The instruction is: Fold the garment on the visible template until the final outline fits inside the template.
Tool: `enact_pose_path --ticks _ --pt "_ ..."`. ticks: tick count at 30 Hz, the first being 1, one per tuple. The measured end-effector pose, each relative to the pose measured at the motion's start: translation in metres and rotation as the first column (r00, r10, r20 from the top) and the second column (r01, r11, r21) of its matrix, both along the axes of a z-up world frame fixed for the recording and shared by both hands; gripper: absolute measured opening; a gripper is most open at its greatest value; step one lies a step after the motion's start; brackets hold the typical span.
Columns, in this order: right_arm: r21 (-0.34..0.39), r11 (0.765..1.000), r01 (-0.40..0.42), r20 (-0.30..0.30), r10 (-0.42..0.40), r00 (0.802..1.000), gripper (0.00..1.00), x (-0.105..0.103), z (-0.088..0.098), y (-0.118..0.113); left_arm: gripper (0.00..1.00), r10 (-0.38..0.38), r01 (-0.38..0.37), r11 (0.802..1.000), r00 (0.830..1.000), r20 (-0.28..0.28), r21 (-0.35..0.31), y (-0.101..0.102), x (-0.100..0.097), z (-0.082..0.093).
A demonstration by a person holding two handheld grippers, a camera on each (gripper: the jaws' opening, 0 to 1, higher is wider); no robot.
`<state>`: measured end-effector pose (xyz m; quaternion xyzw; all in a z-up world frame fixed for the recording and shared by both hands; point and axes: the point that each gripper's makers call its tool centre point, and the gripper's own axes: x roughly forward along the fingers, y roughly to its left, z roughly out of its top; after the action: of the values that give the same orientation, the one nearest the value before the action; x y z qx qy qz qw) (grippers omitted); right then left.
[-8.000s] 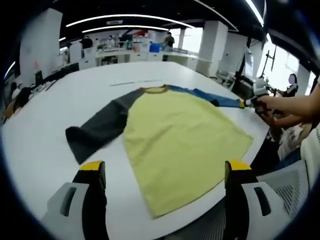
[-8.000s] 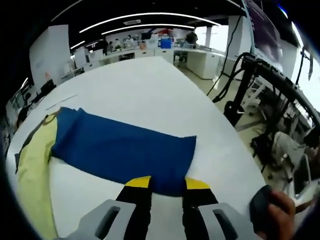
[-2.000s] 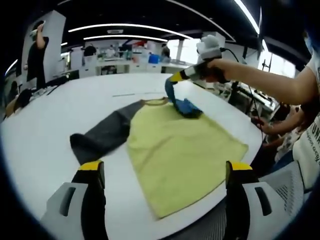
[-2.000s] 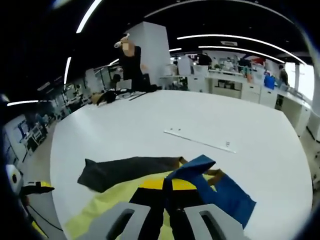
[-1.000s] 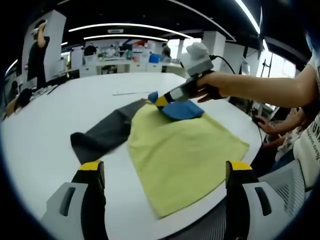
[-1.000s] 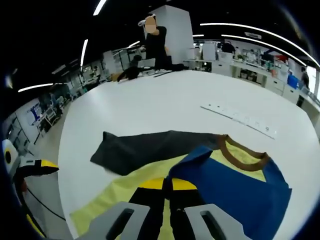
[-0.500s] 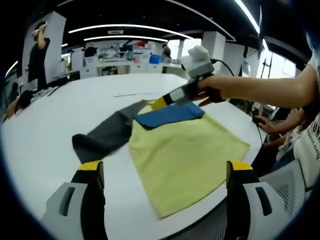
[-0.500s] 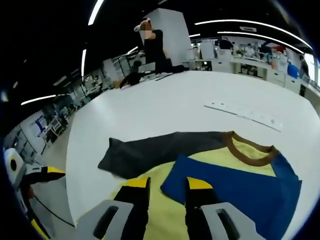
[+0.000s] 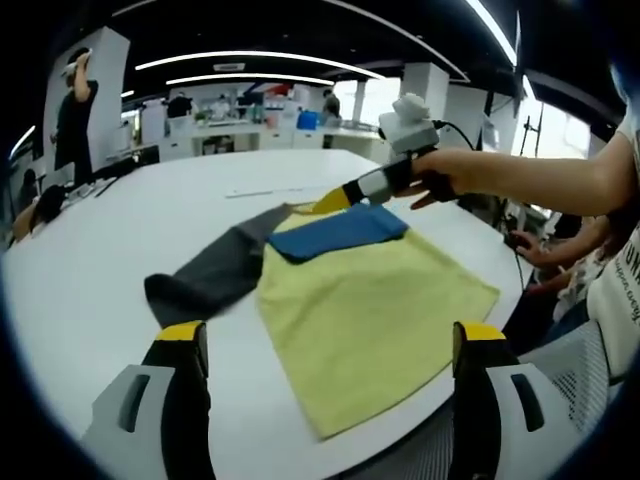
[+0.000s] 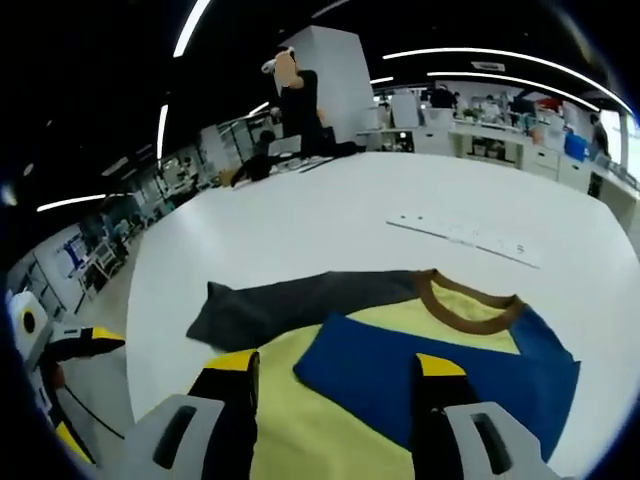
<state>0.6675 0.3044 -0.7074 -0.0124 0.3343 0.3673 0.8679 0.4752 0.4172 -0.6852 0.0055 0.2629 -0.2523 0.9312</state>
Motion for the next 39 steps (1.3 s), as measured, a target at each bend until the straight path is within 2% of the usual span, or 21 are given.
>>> enact_pose_path --ticks 6,21,29,39 --pt "0.001 1.000 0.025 0.005 -0.025 1.000 0.68 0.001 0.002 -0.021 0.99 -0.007 0.007 1.000 1.000 0.004 0.000 -0.004 0.000 0.002" --pt "-0.015 0.992 0.123 0.020 -0.122 0.992 0.70 0.006 0.004 -0.093 0.99 -0.018 0.018 1.000 1.000 0.015 0.005 -0.009 -0.002 0.007" --pt "-0.023 0.983 0.180 0.004 -0.180 0.984 0.68 0.005 -0.003 -0.133 0.99 -0.024 0.024 1.000 1.000 0.017 0.006 -0.012 -0.003 0.008" --pt "-0.040 0.977 0.209 -0.019 -0.210 0.978 0.55 -0.004 -0.019 -0.175 0.99 -0.023 0.022 1.000 1.000 0.017 0.014 -0.010 -0.002 0.009"
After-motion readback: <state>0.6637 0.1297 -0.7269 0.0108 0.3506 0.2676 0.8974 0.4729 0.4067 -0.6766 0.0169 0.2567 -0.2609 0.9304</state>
